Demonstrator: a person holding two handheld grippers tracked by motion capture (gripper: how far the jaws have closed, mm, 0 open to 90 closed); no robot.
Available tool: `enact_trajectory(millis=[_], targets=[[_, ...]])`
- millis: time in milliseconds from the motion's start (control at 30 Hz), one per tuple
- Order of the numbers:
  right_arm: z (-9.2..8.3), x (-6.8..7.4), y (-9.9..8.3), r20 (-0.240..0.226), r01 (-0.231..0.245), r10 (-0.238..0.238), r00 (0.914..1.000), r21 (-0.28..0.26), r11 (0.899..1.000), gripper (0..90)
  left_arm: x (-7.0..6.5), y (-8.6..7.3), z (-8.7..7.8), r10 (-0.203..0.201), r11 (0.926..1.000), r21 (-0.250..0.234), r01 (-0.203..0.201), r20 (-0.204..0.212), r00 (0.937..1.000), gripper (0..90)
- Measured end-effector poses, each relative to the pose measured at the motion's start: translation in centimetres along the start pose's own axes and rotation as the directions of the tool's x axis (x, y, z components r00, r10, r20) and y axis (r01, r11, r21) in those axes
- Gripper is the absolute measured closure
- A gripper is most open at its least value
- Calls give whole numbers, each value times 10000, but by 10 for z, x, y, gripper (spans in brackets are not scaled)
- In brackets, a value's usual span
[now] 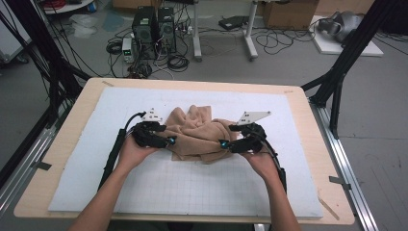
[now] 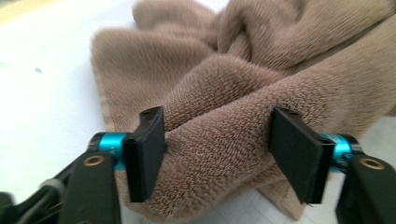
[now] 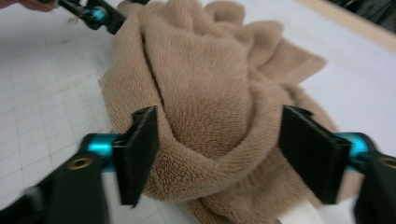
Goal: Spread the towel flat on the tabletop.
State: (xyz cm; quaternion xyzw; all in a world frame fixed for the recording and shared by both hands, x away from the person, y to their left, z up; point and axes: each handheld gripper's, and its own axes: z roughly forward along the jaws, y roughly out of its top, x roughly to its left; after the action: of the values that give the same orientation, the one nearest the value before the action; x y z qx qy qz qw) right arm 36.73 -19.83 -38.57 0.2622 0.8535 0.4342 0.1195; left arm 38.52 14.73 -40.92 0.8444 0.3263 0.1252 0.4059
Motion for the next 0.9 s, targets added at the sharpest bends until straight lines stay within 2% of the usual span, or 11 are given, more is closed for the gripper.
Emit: enact_trajectory(millis=[33,100,133,167,333,500,600,733,767,800,900], targets=[[9,-2,-2,-120,-30,33,9999,216,9998,417,1,-1,3,-17,10000,47,17,77,10000,453],[12,-2,-3,-238,-74,82,9997,294,9995,447,1,-3,8,46,9997,218,-52,252,9997,482],[20,-5,-7,-465,-155,176,9988,456,9988,535,1,-3,11,181,9994,287,-190,311,9994,545],[22,-5,-8,-604,-207,239,9979,526,9984,576,1,-4,13,150,9994,305,-161,362,9992,571],[29,-5,-10,-941,-232,299,9951,715,9972,724,3,-5,15,87,9992,372,-109,585,9983,685],[26,-8,-11,-1080,-292,364,9935,674,9973,800,3,-5,10,223,9987,435,-252,641,9977,733],[20,-9,-11,-1070,-330,380,9935,481,9983,813,3,-4,1,233,9995,192,-247,746,9969,749],[10,-5,-8,-1215,-205,240,9923,301,9993,818,-2,-3,-19,570,9983,-113,-563,734,9957,773],[10,-5,-8,-1215,-205,240,9923,301,9993,818,-2,-3,-19,570,9983,-113,-563,734,9957,775],[9,-4,-7,-1257,-198,232,9918,280,9994,820,-4,-3,-28,663,9976,-267,-645,737,9951,775],[-1,5,-3,-1524,-67,71,9883,36,10000,823,-9,-2,-44,879,9951,-517,-843,714,9936,777]])
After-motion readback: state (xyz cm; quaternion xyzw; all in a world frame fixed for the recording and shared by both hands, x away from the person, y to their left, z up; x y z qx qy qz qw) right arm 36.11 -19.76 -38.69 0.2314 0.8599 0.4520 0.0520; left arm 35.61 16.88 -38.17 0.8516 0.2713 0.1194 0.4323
